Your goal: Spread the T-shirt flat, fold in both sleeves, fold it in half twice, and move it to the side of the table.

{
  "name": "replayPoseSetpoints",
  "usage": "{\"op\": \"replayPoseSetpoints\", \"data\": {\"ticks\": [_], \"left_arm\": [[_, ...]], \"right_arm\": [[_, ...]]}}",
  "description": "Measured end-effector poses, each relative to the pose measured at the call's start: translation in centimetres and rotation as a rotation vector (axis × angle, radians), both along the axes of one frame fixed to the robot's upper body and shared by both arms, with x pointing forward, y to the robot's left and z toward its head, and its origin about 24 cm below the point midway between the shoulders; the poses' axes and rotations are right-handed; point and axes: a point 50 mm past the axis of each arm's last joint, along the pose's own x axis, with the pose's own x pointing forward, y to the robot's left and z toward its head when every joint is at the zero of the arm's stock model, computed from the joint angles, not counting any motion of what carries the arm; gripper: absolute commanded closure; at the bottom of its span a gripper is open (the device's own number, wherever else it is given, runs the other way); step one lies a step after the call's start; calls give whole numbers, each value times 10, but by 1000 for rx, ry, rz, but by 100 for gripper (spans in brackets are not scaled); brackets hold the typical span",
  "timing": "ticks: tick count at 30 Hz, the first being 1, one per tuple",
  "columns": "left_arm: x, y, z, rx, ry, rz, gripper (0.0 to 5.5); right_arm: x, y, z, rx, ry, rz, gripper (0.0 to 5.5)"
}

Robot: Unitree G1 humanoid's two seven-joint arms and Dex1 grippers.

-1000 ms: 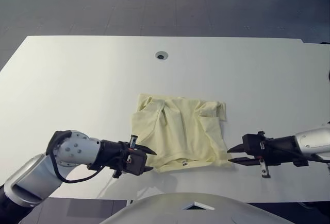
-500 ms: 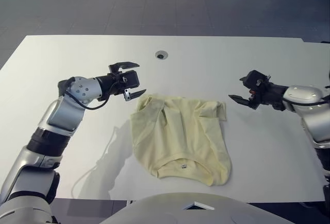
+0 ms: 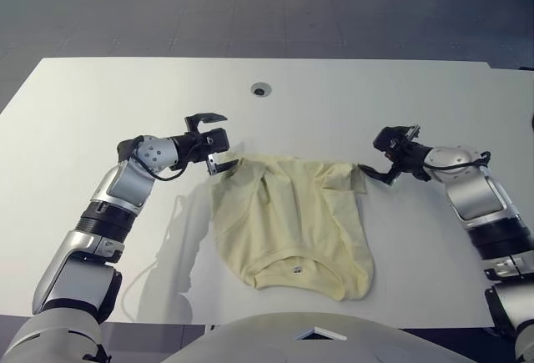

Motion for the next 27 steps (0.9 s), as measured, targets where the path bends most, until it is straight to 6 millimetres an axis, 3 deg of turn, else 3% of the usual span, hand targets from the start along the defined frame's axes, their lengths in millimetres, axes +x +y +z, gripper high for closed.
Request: {"op": "replayPoseSetpoints", "data": {"ticks": [3, 10, 15, 19, 23, 25, 27], "left_arm": [[5, 4, -6, 16, 1, 14, 10], [37, 0, -6, 50, -50, 61, 10], [60, -6, -4, 86, -92, 158, 10], [65, -6, 2, 70, -124, 169, 10], [62, -5, 36, -36, -283, 66, 10], [52, 2, 49, -90, -345, 31, 10], [37, 7, 50, -131, -360, 1, 10]], "right_arm": [[12, 2, -2, -22, -32, 7, 12], [57, 13, -6, -44, -140, -23, 12], [77, 19, -9, -82, -247, -129, 12], [81, 16, 2, 6, -295, -153, 12], [78, 16, 40, 154, -385, -67, 12], [65, 9, 51, 188, -405, -41, 12], [48, 1, 48, 213, -383, -30, 12]]}}
